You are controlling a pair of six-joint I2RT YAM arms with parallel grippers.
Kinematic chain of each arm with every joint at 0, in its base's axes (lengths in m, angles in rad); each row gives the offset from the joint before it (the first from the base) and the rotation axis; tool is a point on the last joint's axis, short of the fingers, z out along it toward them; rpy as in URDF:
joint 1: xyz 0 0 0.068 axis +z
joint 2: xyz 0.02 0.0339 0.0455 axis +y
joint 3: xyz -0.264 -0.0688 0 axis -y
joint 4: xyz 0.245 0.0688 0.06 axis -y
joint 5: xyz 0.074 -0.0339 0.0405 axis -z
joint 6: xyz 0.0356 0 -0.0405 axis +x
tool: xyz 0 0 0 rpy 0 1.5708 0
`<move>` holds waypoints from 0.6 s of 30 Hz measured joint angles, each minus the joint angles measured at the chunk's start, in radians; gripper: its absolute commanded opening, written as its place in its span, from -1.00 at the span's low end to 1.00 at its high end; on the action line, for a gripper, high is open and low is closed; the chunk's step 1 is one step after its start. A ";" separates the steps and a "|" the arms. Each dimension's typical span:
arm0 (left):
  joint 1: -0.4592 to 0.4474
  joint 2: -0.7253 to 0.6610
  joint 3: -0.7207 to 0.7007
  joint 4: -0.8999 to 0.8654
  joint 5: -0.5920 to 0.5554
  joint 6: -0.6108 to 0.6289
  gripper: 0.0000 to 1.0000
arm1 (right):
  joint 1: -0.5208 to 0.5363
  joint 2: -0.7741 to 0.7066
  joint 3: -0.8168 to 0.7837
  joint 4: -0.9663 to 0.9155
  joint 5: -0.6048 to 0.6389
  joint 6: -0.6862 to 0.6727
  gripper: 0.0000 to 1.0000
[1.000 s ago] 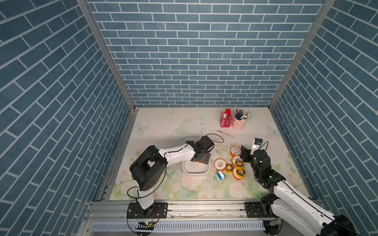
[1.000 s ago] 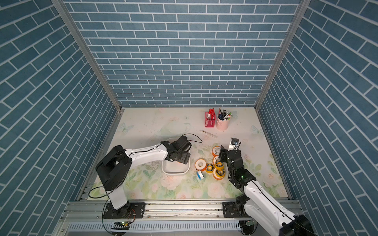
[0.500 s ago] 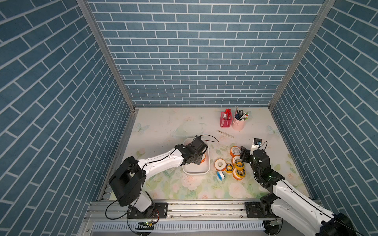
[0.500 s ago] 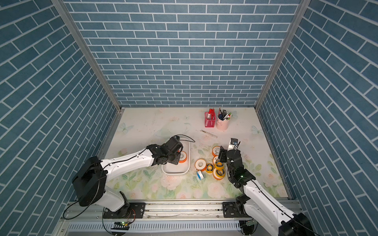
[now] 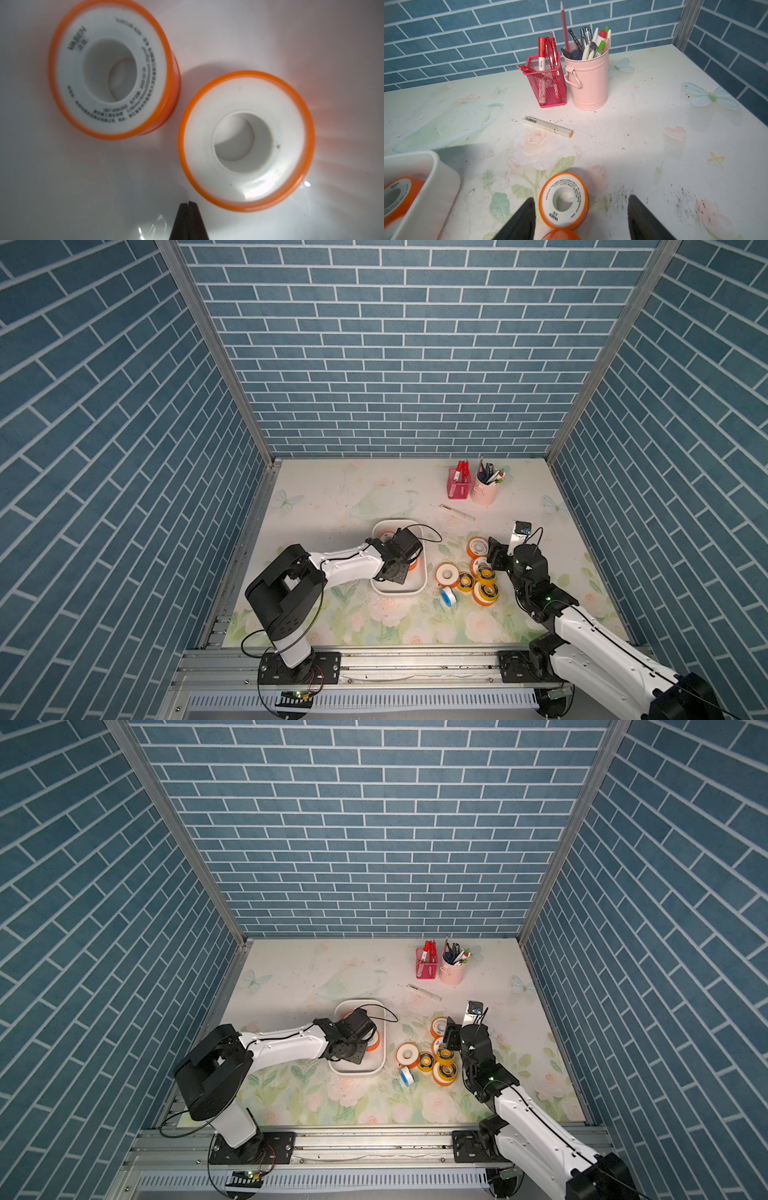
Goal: Put the sealing tape into the storage box
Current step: Place the sealing tape in the storage box.
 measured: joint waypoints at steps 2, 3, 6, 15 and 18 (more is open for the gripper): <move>0.002 0.019 0.020 0.005 0.003 0.006 -1.00 | 0.000 0.001 0.000 0.000 0.000 0.000 0.39; 0.003 0.027 0.031 0.008 0.003 0.009 -1.00 | 0.000 0.002 0.000 0.000 0.000 0.000 0.40; 0.004 0.047 0.058 0.013 0.003 0.014 -1.00 | 0.000 0.003 0.000 0.000 -0.001 0.000 0.40; 0.004 0.058 0.078 0.012 0.005 0.020 -0.83 | 0.000 0.009 0.000 0.001 -0.009 0.000 0.42; 0.004 0.027 0.078 -0.004 0.007 0.023 -0.55 | 0.000 0.010 0.000 0.003 -0.020 0.000 0.45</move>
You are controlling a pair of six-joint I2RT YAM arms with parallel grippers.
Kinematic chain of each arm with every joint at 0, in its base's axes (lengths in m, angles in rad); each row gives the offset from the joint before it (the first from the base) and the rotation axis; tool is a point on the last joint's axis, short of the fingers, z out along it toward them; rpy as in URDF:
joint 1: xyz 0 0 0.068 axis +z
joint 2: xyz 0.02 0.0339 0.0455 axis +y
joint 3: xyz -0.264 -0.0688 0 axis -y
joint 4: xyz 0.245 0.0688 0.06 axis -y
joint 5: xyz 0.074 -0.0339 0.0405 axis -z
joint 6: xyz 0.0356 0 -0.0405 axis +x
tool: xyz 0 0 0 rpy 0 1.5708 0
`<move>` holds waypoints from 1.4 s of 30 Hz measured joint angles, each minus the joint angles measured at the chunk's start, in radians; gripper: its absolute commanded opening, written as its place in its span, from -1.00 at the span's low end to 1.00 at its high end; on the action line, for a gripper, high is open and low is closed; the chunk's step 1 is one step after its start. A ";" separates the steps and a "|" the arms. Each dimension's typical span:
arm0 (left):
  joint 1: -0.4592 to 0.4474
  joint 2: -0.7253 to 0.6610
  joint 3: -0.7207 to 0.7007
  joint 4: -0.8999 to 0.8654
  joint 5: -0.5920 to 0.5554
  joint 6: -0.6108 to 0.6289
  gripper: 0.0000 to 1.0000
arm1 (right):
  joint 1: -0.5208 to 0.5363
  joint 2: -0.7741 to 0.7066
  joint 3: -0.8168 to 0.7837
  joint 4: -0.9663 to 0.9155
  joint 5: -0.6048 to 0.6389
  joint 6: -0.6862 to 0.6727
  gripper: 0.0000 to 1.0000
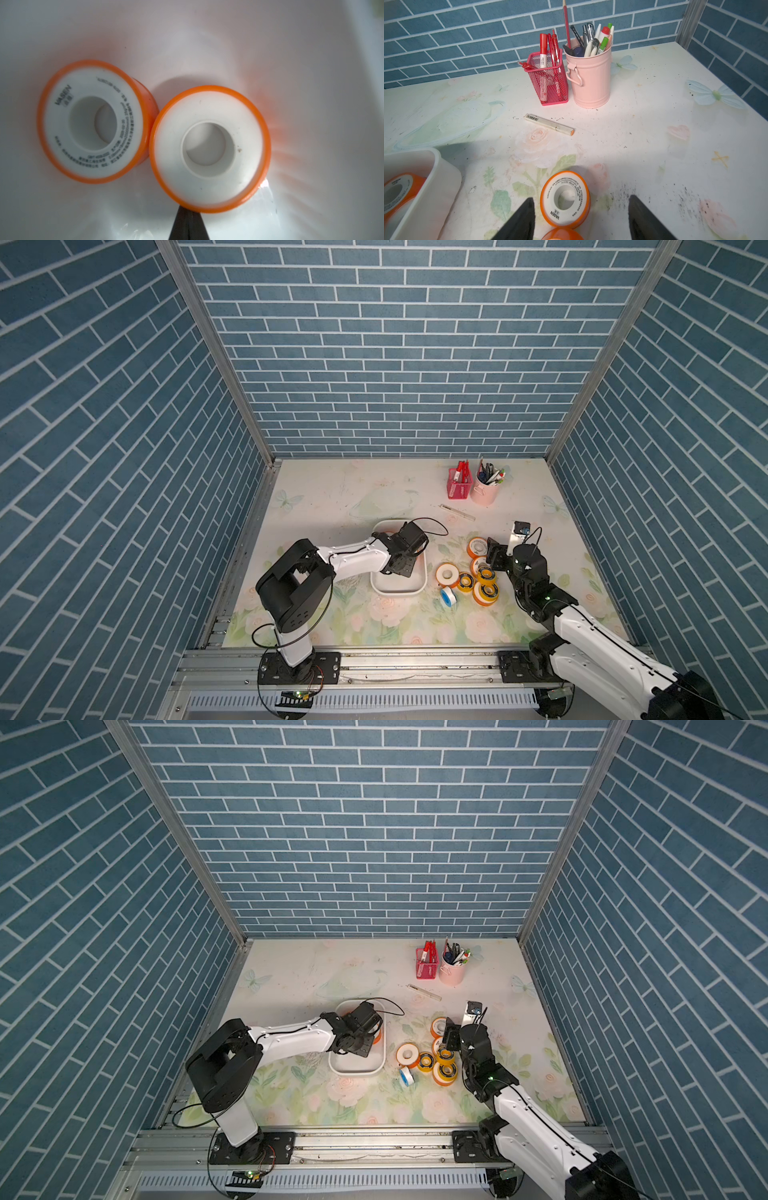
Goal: Put the sealing tape into the storage box
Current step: Place the sealing tape in the storage box, then pick up the sealing tape at the center of the board.
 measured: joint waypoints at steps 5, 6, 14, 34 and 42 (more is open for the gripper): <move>0.000 -0.122 0.003 -0.042 -0.002 0.001 0.00 | 0.000 0.032 0.024 -0.011 -0.070 -0.003 0.49; 0.000 -0.153 0.007 -0.055 -0.005 0.003 0.14 | 0.000 0.050 0.045 -0.023 -0.094 -0.004 0.49; 0.001 -0.402 0.016 -0.143 -0.049 -0.010 0.59 | 0.015 0.246 0.320 -0.179 -0.294 -0.029 0.55; 0.019 -0.780 -0.242 -0.114 -0.029 0.043 0.81 | 0.281 0.589 0.469 -0.420 -0.324 -0.124 0.96; 0.019 -0.773 -0.242 -0.093 -0.025 0.053 0.81 | 0.338 0.636 0.492 -0.452 -0.275 -0.144 0.99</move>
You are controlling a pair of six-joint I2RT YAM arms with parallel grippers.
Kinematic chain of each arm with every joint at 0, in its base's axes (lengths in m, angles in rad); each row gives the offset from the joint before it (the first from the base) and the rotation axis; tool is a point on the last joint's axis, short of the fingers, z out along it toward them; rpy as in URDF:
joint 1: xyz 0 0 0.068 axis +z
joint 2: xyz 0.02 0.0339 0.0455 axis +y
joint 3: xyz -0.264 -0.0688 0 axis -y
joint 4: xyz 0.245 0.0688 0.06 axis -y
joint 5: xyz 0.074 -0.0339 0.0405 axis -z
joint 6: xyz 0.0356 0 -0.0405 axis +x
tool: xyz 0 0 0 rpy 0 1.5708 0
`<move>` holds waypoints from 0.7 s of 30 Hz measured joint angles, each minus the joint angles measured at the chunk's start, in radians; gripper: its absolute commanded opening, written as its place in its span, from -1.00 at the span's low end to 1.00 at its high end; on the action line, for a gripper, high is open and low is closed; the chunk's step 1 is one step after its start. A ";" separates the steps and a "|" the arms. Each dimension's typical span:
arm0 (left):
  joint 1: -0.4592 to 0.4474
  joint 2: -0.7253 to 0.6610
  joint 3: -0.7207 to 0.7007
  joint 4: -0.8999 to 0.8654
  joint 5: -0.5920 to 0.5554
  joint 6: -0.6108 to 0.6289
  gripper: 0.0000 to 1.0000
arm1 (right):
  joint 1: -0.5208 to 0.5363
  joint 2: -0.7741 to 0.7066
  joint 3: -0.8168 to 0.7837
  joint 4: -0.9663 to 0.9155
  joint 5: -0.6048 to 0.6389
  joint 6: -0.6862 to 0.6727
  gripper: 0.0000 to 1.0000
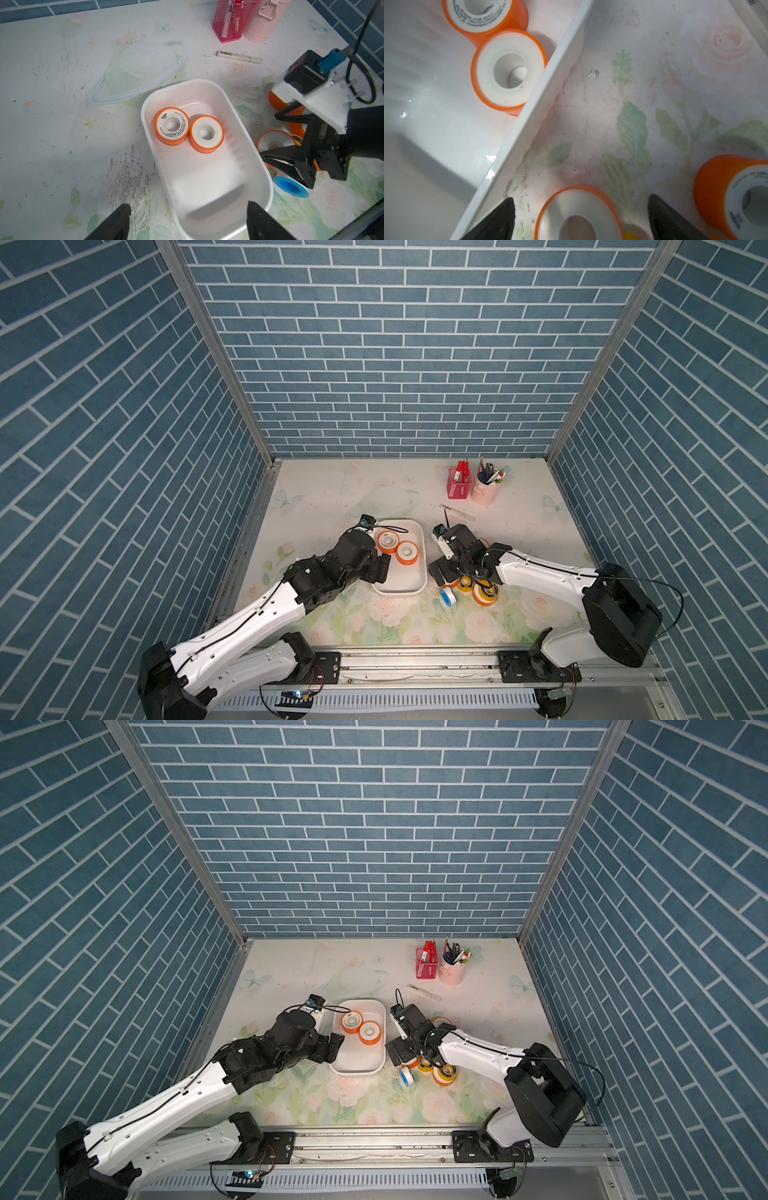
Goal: Put the sealing tape into the storage box
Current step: Pick up the sealing tape at the center of the board.
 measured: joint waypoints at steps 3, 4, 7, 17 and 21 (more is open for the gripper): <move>0.000 0.001 0.000 0.001 0.000 0.000 0.81 | 0.010 0.008 0.000 -0.003 0.017 -0.005 0.97; 0.000 0.001 0.000 0.002 0.000 0.000 0.81 | 0.013 0.012 0.000 -0.005 0.021 -0.007 0.97; 0.000 0.001 0.000 0.002 0.001 0.000 0.82 | 0.018 0.030 0.000 -0.011 0.036 -0.011 0.93; 0.000 0.006 0.000 0.002 0.002 0.001 0.82 | 0.038 0.057 0.000 -0.038 0.054 -0.024 0.79; 0.000 0.010 0.000 0.002 0.002 0.001 0.82 | 0.038 0.063 0.001 -0.048 0.054 -0.025 0.78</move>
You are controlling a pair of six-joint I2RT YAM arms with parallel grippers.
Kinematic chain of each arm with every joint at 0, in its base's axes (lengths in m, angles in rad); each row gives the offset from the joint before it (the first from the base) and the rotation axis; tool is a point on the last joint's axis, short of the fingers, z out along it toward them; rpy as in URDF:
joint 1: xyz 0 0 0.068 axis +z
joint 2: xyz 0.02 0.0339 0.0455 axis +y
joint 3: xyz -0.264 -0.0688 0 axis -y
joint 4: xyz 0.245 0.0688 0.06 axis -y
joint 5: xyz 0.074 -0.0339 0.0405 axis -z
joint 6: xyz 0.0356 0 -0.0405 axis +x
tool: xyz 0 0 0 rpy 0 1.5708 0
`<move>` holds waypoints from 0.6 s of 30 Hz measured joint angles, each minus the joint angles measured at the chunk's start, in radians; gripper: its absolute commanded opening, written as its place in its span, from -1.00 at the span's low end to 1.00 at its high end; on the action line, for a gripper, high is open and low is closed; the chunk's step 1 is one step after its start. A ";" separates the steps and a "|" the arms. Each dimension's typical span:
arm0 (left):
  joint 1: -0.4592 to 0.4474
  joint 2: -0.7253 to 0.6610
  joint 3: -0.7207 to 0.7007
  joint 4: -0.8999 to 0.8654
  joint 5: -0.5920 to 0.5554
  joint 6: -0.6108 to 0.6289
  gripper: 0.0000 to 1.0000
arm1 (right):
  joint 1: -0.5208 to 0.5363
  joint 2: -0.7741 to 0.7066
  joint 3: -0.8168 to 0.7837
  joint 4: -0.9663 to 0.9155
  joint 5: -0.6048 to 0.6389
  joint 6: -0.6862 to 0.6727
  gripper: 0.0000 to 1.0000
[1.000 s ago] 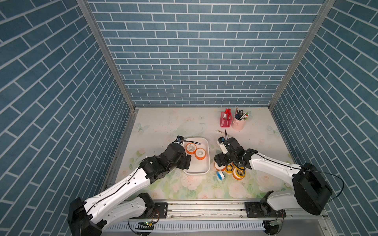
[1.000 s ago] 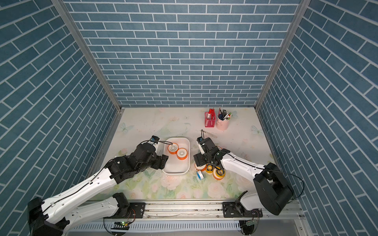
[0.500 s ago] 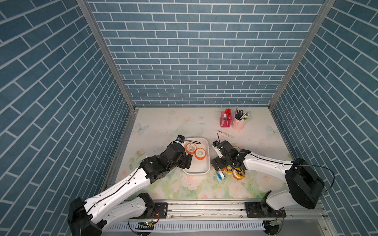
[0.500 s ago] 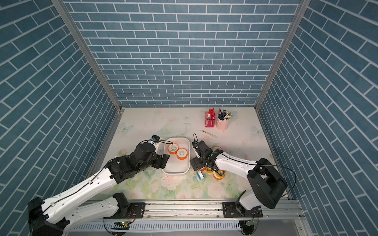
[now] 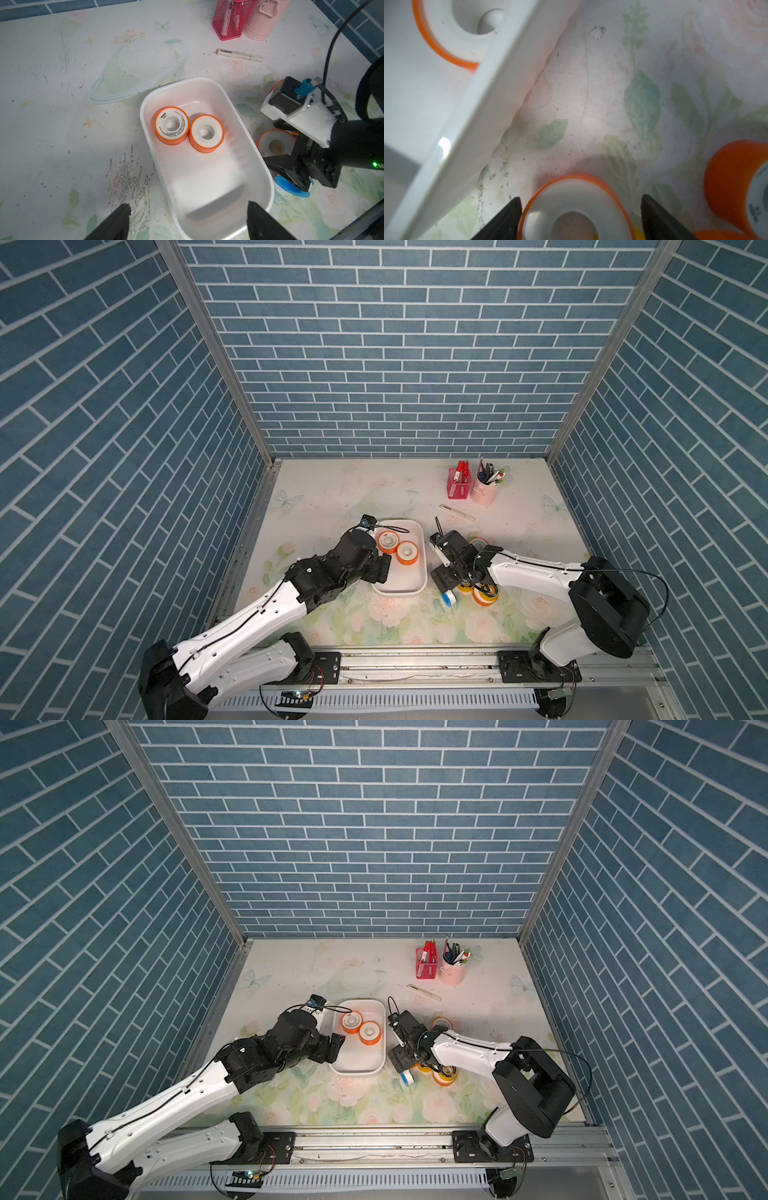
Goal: Put the sealing tape into the storage box
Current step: Pick up the sealing tape at the center of the board.
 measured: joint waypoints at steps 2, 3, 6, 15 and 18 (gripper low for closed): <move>0.000 0.000 0.000 0.000 0.000 0.000 0.82 | 0.000 0.000 0.000 -0.001 0.000 0.000 0.78; 0.000 0.001 0.000 0.000 0.000 0.000 0.82 | 0.000 0.000 0.000 -0.002 0.000 0.000 0.78; 0.000 0.008 0.000 0.000 0.000 0.000 0.82 | 0.000 0.000 0.000 -0.004 0.000 0.000 0.75; 0.000 0.011 0.000 0.000 -0.003 0.000 0.82 | 0.000 0.000 0.000 -0.005 0.004 0.000 0.57; 0.000 0.011 -0.001 0.000 -0.004 0.000 0.82 | 0.000 0.000 0.000 -0.005 0.008 0.000 0.49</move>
